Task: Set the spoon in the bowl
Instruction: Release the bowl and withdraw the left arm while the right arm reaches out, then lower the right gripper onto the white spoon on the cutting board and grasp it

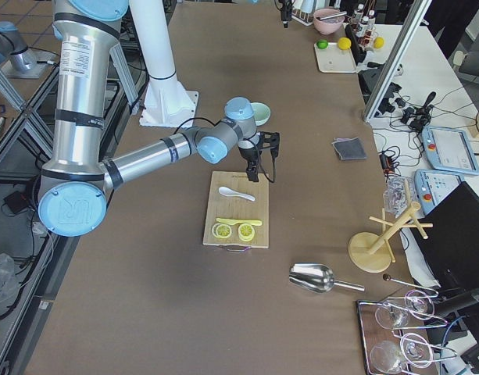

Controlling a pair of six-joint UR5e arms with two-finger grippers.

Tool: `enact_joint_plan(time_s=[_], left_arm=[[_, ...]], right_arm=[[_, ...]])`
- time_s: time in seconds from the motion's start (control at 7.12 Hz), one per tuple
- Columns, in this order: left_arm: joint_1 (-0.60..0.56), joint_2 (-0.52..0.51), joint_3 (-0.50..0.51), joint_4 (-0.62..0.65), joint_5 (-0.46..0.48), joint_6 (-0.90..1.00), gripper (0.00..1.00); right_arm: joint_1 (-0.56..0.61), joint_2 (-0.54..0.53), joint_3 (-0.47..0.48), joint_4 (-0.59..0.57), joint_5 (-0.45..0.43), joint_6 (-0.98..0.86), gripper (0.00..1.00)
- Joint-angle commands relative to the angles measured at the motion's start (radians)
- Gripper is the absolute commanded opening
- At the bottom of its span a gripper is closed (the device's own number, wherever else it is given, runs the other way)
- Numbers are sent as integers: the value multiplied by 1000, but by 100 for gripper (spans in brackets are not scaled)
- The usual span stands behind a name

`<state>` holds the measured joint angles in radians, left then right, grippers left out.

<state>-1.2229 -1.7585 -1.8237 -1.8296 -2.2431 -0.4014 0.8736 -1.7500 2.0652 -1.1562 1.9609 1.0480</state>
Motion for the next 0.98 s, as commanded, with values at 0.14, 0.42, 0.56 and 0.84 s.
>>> enact_joint_plan(time_s=[0.14,0.42,0.56,0.84], left_arm=[[-204,76,66,36,-67,338,99],[-202,79,64,35,-67,338,99],[-202,79,66,35,-67,338,99],[-202,79,66,35,-67,338,99]], right_arm=[[-193,-85,-81,209,-184,215,83],[-254,-85,-114,224,-255,248,78],[-264,-104,-116,225,-263,260,71],[-294,-106,-117,225,-295,305,57]])
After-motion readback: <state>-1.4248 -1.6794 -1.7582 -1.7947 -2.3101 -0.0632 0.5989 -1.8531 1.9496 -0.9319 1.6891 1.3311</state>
